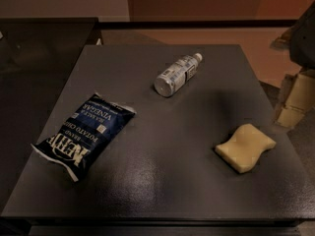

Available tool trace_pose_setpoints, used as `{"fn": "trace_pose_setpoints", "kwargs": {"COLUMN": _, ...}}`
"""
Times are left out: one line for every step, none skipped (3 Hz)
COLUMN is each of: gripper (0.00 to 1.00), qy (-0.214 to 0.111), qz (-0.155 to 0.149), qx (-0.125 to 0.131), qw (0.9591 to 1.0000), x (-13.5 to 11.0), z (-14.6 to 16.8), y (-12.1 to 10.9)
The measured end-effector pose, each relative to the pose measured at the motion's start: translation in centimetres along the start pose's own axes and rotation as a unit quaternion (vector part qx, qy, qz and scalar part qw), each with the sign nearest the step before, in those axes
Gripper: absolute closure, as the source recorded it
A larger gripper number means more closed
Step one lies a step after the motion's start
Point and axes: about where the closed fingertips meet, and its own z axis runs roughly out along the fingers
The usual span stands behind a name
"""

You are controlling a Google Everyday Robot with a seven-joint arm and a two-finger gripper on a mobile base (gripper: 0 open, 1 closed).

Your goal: Pick blue plastic bottle

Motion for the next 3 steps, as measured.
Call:
{"fn": "trace_pose_setpoints", "kwargs": {"gripper": 0.00, "qy": 0.000, "qz": 0.000, "qx": 0.000, "qw": 1.0000, "x": 0.0, "z": 0.0, "y": 0.0}}
{"fn": "trace_pose_setpoints", "kwargs": {"gripper": 0.00, "qy": -0.013, "qz": -0.018, "qx": 0.005, "qw": 0.9997, "x": -0.8, "z": 0.2, "y": -0.9}}
{"fn": "trace_pose_setpoints", "kwargs": {"gripper": 0.00, "qy": -0.029, "qz": -0.058, "qx": 0.010, "qw": 0.9979, "x": -2.6, "z": 1.1, "y": -3.1}}
